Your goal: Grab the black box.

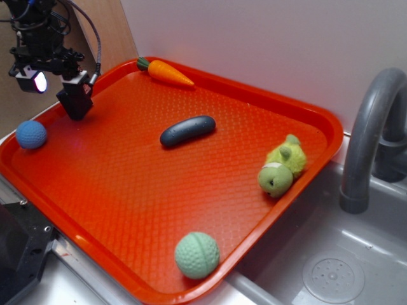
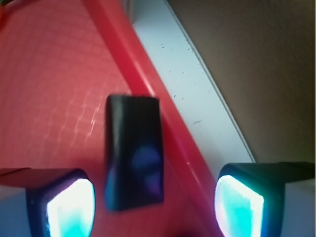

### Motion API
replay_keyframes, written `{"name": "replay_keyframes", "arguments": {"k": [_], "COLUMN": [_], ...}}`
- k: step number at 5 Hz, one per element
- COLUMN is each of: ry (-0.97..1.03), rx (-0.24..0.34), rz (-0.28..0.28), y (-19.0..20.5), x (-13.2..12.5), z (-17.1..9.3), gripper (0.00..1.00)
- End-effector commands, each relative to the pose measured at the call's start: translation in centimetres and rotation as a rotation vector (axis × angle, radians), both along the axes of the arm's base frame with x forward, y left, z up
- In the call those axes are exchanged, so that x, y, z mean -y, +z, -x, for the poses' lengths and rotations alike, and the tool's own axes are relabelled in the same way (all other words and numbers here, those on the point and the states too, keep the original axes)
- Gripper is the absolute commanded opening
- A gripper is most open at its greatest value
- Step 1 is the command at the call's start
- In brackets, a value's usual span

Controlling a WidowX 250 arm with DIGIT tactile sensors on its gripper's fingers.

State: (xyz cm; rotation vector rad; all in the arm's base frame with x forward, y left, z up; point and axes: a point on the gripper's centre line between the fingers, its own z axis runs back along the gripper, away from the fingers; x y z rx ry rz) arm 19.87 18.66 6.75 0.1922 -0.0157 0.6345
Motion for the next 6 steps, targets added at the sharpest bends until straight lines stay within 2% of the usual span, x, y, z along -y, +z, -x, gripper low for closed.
{"name": "replay_keyframes", "arguments": {"k": [1,2,3,4,5,6], "ry": [-0.026,-0.042,-0.051,-0.044,-0.052,-0.081], "rx": [0.031,0.036,0.029,0.03,0.021,0.046], "rz": [-0.019,-0.019,-0.012,-0.005,-0.015,-0.009], "y": [0.8,0.1,-1.2,-1.1,-1.5,0.0], "x": [-0.4,-0.3,0.2,0.5,0.8,1.7], "z": [-1.1,-1.3,-1.5,-1.1,-1.0,-0.9], "gripper": [1.0,1.0,0.9,0.0,0.0,0.0]}}
